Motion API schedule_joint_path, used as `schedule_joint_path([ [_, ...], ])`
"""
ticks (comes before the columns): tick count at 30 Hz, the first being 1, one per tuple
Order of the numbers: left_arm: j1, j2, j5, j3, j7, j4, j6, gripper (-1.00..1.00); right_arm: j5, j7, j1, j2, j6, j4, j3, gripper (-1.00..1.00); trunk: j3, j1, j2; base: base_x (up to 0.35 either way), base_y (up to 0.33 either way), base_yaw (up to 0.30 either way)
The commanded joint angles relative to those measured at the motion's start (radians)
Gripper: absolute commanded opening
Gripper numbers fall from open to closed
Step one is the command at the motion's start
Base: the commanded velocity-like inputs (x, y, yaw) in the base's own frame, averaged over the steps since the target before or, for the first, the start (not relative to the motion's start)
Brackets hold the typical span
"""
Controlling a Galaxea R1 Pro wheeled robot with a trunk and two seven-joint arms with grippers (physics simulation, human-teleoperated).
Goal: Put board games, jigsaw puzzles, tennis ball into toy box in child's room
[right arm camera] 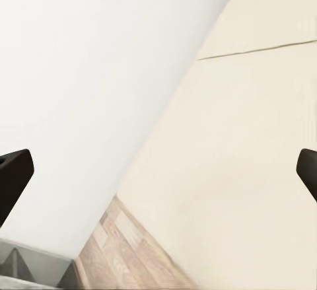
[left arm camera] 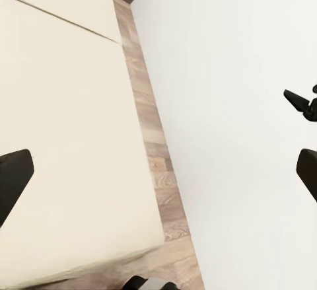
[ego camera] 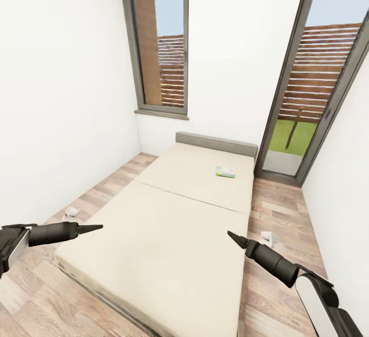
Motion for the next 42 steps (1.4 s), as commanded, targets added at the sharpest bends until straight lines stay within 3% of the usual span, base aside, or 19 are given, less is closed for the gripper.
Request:
schedule_joint_path([
  [1,-0.001,0.000,0.002,0.000,-0.002,0.000,0.010,1.00,-0.006,0.000,-0.001,0.001,0.008,-0.001,0.000,1.00,-0.003,0.001,-0.002,0.000,0.000,0.251],
  [20,-0.001,-0.002,0.003,0.002,-0.006,-0.007,0.011,1.00,-0.005,-0.008,-0.002,0.009,0.006,-0.004,0.006,1.00,-0.017,0.001,-0.002,0.000,-0.130,0.251],
  [42,-0.001,-0.004,0.003,0.002,-0.005,-0.007,0.009,1.00,-0.003,-0.005,-0.002,0.008,0.006,-0.005,0.008,1.00,-0.033,0.001,-0.002,-0.024,-0.010,0.251],
])
